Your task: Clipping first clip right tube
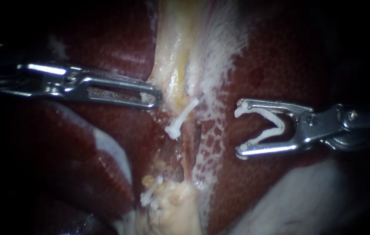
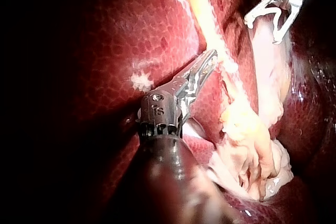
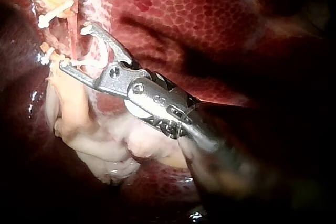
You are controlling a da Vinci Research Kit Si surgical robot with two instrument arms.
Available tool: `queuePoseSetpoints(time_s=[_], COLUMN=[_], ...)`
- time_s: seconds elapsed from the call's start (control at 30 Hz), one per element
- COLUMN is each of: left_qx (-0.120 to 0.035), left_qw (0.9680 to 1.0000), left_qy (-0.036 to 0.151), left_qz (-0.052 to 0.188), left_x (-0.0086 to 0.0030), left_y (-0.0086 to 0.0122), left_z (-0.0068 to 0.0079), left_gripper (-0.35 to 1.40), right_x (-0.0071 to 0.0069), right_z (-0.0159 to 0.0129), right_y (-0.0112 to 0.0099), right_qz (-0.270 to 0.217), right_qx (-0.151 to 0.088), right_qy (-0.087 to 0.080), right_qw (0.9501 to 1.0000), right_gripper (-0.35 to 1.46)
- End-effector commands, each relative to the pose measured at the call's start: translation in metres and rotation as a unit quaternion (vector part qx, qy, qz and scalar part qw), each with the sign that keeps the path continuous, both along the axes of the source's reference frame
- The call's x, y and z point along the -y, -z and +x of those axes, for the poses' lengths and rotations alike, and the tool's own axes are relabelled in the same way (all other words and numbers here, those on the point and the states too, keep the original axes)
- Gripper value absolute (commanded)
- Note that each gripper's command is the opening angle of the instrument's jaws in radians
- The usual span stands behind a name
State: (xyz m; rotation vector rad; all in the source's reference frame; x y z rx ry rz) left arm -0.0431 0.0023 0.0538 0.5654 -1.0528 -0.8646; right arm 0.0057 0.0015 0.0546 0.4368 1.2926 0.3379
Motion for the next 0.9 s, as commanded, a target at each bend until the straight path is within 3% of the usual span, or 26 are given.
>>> queuePoseSetpoints(time_s=[0.03, 0.27, 0.43, 0.57, 0.7, 0.8, 0.9], left_qx=[0.0, 0.0, 0.003, -0.002, -0.01, -0.006, -0.002], left_qw=[1.0, 1.0, 1.0, 1.0, 0.9998, 0.9997, 0.9995], left_qy=[0.0, 0.0, -0.004, 0.004, 0.016, 0.025, 0.03], left_qz=[0.0, 0.0, 0.002, 0.002, 0.008, -0.001, -0.007], left_x=[0.0, 0.0, -0.0005, -0.0018, -0.004, -0.0055, -0.0061], left_y=[0.0, 0.0, 0.0002, 0.001, 0.0025, 0.0042, 0.0058], left_z=[0.0, 0.0001, 0.0007, 0.0022, 0.0044, 0.0056, 0.0062], left_gripper=[-0.13, -0.13, -0.13, -0.13, -0.13, -0.13, -0.13], right_x=[0.0, 0.0006, 0.0029, 0.0053, 0.0073, 0.008, 0.0081], right_z=[0.0, 0.0003, 0.0016, 0.0032, 0.0051, 0.0062, 0.0069], right_y=[0.0, -0.0005, -0.0023, -0.0044, -0.0066, -0.0075, -0.0081], right_qz=[0.0, -0.003, 0.018, 0.035, 0.048, 0.057, 0.062], right_qx=[0.0, 0.0, 0.003, 0.001, 0.0, 0.0, 0.001], right_qy=[0.0, -0.001, -0.005, 0.002, 0.007, 0.007, 0.007], right_qw=[1.0, 1.0, 0.9998, 0.9994, 0.9988, 0.9984, 0.9981], right_gripper=[0.6, 0.6, 0.6, 0.6, 0.6, 0.6, 0.6])
